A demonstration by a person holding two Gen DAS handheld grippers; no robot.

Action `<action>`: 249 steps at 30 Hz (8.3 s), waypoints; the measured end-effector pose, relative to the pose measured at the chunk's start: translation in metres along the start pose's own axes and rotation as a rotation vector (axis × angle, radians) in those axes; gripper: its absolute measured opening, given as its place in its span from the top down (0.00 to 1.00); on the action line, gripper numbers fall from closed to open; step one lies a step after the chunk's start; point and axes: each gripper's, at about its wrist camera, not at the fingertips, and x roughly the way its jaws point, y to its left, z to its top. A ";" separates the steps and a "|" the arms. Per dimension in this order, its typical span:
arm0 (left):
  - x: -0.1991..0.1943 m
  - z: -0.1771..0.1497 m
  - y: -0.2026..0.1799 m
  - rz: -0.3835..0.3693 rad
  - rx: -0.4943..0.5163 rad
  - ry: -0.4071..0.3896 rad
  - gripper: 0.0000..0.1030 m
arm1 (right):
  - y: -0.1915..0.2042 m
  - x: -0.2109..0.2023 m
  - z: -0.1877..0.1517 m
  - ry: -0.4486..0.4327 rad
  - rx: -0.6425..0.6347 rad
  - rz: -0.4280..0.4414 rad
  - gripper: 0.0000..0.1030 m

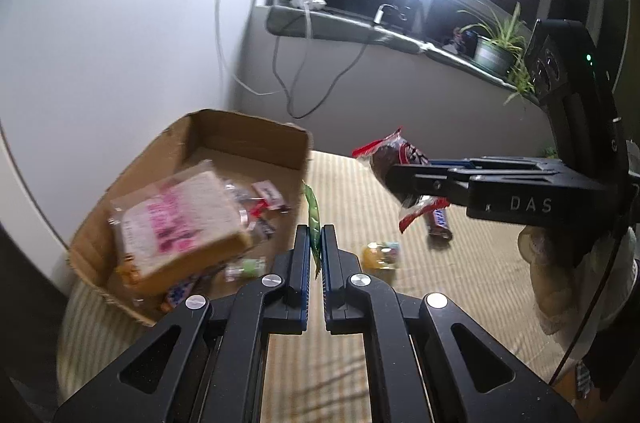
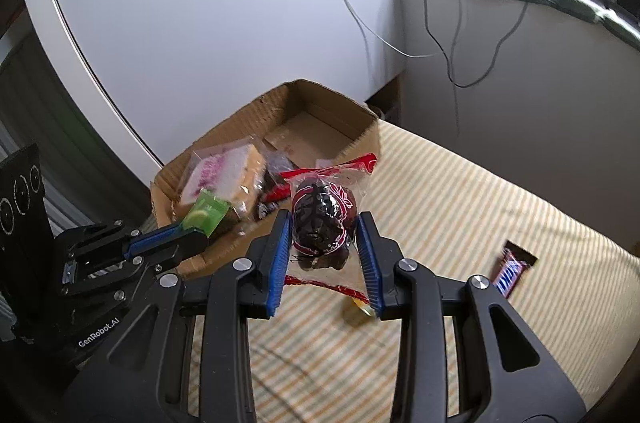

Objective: Organize snacks
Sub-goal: 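Carry both items toward the box, then open the right tool over the box while the left tool releases the green jelly stick, then move both open tools back to the Snickers bar and yellow jelly cup, then grasp the Snickers bar with the right tool while the left tool grasps the yellow jelly cup, then carry the Snickers bar and yellow jelly cup over the box, then open both tools to drop the Snickers bar and jelly cup into the box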

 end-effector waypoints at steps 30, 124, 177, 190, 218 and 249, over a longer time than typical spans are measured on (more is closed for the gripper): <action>0.009 -0.012 0.045 0.050 -0.067 0.045 0.96 | 0.029 0.098 0.038 0.089 -0.063 0.035 0.67; 0.120 -0.020 -0.079 -0.054 0.036 0.253 0.56 | -0.157 0.023 -0.054 0.092 0.190 -0.213 0.32; 0.038 -0.004 -0.059 -0.009 0.081 0.073 0.69 | -0.078 -0.004 -0.027 0.042 0.040 -0.235 0.71; 0.012 0.009 -0.017 0.045 0.037 0.018 0.69 | -0.026 0.015 0.008 0.006 -0.025 -0.179 0.71; 0.029 0.041 0.060 0.123 -0.028 0.002 0.69 | 0.024 0.097 0.065 0.052 -0.091 -0.049 0.71; 0.039 0.038 0.081 0.156 -0.054 0.019 0.64 | 0.016 0.138 0.065 0.098 -0.073 -0.036 0.64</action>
